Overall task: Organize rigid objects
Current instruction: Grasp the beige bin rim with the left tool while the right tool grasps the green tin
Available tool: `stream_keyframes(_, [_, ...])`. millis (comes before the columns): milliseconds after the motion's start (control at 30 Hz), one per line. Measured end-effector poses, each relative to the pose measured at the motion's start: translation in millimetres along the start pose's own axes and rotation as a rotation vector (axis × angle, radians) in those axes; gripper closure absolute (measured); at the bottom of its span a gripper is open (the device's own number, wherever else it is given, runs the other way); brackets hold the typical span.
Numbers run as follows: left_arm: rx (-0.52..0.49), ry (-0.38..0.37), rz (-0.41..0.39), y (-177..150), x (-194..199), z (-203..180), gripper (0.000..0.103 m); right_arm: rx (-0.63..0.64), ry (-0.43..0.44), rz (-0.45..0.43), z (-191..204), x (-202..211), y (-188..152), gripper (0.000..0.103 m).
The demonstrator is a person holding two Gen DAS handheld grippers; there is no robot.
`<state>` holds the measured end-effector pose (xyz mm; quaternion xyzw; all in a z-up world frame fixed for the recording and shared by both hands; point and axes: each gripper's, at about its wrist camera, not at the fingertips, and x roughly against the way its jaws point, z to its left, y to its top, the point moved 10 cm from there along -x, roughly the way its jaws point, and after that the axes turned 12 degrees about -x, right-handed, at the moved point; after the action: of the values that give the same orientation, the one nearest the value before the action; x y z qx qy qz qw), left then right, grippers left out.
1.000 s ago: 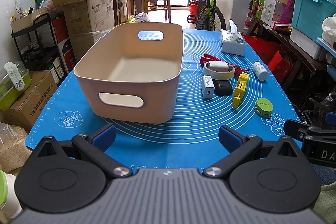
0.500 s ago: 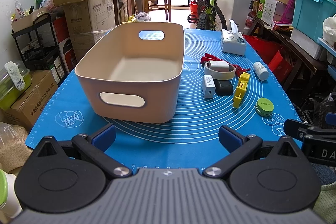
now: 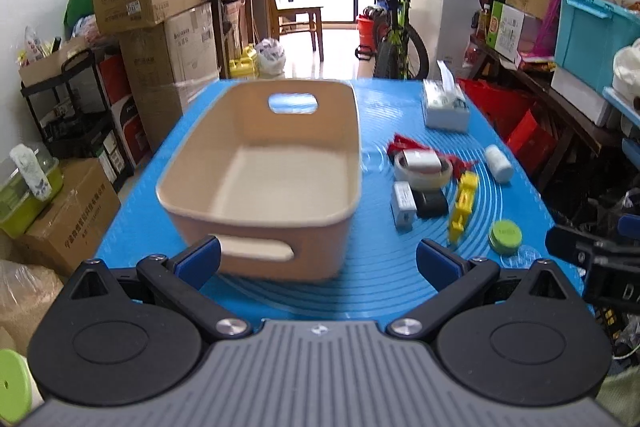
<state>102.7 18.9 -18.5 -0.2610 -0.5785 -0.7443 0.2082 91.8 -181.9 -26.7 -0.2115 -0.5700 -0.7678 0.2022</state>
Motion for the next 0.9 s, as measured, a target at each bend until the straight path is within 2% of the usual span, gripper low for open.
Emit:
stream_keyframes(133, [-0.008, 0.021, 0.004, 22.8, -1.1, 22.9, 0.0, 0.005, 0.013, -0.032, 11.0, -3.5, 20.2, 0.002])
stream_keyframes(200, [-0.017, 0.052, 0.021, 30.3, -4.3, 36.2, 0.0, 0.004, 0.021, -0.041, 13.8, -9.3, 29.5, 0.002])
stream_keyframes(267, [-0.048, 0.117, 0.042, 37.2, -9.6, 53.1, 0.0, -0.001, 0.028, -0.039, 17.3, -16.2, 35.0, 0.002])
stream_keyframes(333, [-0.054, 0.145, 0.035, 41.6, -13.8, 67.4, 0.0, -0.006, 0.027, -0.03, 18.6, -24.7, 37.7, 0.002])
stream_keyframes(500, [-0.016, 0.119, 0.064, 44.3, -31.4, 97.6, 0.0, -0.005, -0.008, -0.002, 12.7, -54.3, 36.5, 0.002])
stream_keyframes(733, [-0.054, 0.046, 0.163, 41.7, -72.2, 120.7, 0.0, -0.02, -0.084, 0.055, -3.6, -102.5, 25.0, 0.002])
stream_keyframes(900, [-0.021, -0.003, 0.217, 38.4, -107.5, 140.8, 0.0, -0.053, -0.13, 0.103, -18.3, -128.4, 11.5, 0.002])
